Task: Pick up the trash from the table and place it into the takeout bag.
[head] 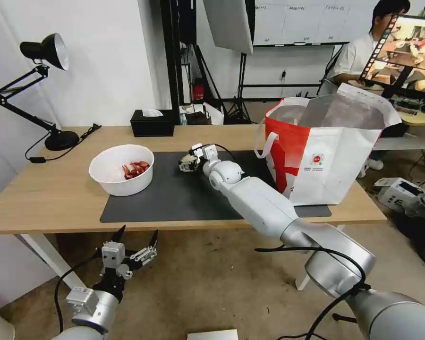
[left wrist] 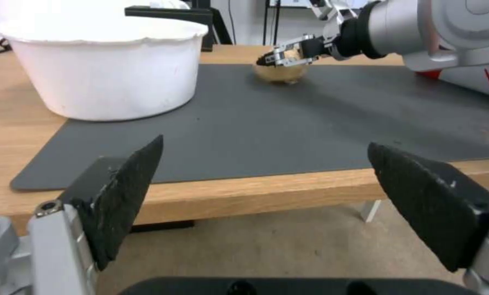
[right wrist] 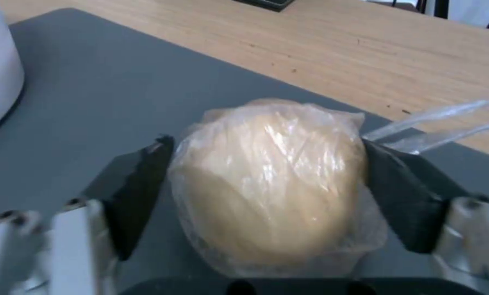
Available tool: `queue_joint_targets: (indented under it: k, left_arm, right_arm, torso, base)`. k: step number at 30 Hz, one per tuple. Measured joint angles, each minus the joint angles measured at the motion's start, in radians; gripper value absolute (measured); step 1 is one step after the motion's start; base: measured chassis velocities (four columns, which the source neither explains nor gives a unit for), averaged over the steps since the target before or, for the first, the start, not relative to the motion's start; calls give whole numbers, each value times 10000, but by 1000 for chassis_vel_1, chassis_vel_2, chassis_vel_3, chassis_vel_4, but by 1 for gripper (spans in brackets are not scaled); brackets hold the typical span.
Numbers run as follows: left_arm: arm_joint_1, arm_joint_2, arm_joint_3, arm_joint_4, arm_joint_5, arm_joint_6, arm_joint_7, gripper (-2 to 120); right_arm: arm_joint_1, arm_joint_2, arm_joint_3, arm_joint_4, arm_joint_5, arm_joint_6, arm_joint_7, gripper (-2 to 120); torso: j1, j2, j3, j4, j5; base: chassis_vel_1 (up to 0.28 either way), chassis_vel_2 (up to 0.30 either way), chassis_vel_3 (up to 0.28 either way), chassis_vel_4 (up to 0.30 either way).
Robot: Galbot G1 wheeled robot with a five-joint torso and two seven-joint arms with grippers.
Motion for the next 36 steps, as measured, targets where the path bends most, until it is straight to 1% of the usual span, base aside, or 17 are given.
queue_joint_targets:
  k: [1, 3, 4, 6, 7, 9, 10, 12, 14, 17, 18, 20, 22, 31, 33, 35, 36]
  left_arm:
    - [0, 0, 0, 0, 0, 0, 0, 100]
    - [-6, -2, 6, 13, -4, -15, -2, 100]
    - [-6, -2, 6, 13, -4, -15, -2, 100]
    - [-16, 0, 6, 19, -12, -42, -4, 100]
    - [-16, 0, 6, 19, -12, -42, -4, 100]
    - [-34, 8, 7, 20, -17, -49, -6, 100]
    - [-34, 8, 7, 20, -17, -49, -6, 100]
    - [-41, 9, 17, 24, -20, -53, -8, 100]
    - [-41, 9, 18, 28, -20, -56, -9, 100]
    - [-43, 4, 20, 38, -22, -80, -13, 100]
    - [-43, 4, 20, 38, -22, -80, -13, 100]
    - [-43, -4, 27, 37, -24, -87, -17, 100]
    - [-41, -10, 31, 37, -24, -103, -18, 100]
    - [-63, -9, 45, 32, -25, -129, -22, 100]
    - [-75, -7, 54, 14, -26, -132, -26, 100]
    - [-74, -7, 54, 11, -27, -135, -27, 100]
    - [-62, -2, 45, 8, -29, -154, -27, 100]
  right_arm:
    - [0, 0, 0, 0, 0, 0, 0, 81]
    - [-15, -10, 4, 0, 11, -9, 7, 71]
    - [-15, -10, 4, 0, 11, -9, 7, 71]
    - [-23, -46, 4, 21, 19, -18, 12, 59]
    - [-23, -46, 4, 21, 19, -18, 12, 59]
    - [-29, -81, -4, 78, 25, -49, 42, 47]
    - [-29, -81, -4, 78, 25, -49, 42, 47]
    - [-30, -113, -10, 127, 50, -78, 78, 37]
    - [-30, -134, -15, 156, 98, -102, 94, 34]
    - [-39, -198, -36, 297, 281, -240, 181, 19]
    - [-39, -198, -36, 297, 281, -240, 181, 19]
    - [-40, -206, -41, 344, 312, -278, 201, 10]
    - [-40, -214, -41, 376, 328, -303, 216, 5]
    - [-207, -518, -10, 978, 494, -282, 519, 3]
    - [-365, -918, -9, 1791, 610, -244, 817, 3]
    - [-449, -1113, -21, 2170, 633, -214, 960, 3]
    - [-618, -1518, -79, 2878, 648, -106, 1227, 3]
  torso:
    - [0, 0, 0, 0, 0]
    - [0, 0, 0, 0, 0]
    - [0, 0, 0, 0, 0]
    - [0, 0, 0, -1, 0]
    - [0, 0, 0, -1, 0]
    - [0, 0, 0, -1, 0]
    - [0, 0, 0, -1, 0]
    - [0, 0, 0, 0, 0]
    - [0, 0, 0, 0, 0]
    - [0, 0, 0, -1, 0]
    - [0, 0, 0, -1, 0]
    - [0, 0, -1, 0, 0]
    - [0, 0, 0, 0, 1]
    - [0, 0, 0, 1, 0]
    - [0, 0, 0, 1, 0]
    - [0, 0, 0, 1, 1]
    - [0, 0, 0, 0, 0]
  base:
    - [0, 0, 0, 0]
    - [0, 0, 0, 0]
    - [0, 0, 0, 0]
    - [0, 0, 0, 0]
    - [0, 0, 0, 0]
    - [0, 0, 0, 0]
    - [0, 0, 0, 0]
    - [0, 0, 0, 0]
    - [0, 0, 0, 0]
    - [0, 0, 0, 0]
    - [0, 0, 0, 0]
    - [0, 0, 0, 0]
    - [0, 0, 0, 0]
    - [0, 0, 0, 0]
    - [0, 0, 0, 0]
    - [0, 0, 0, 0]
    - [0, 0, 0, 0]
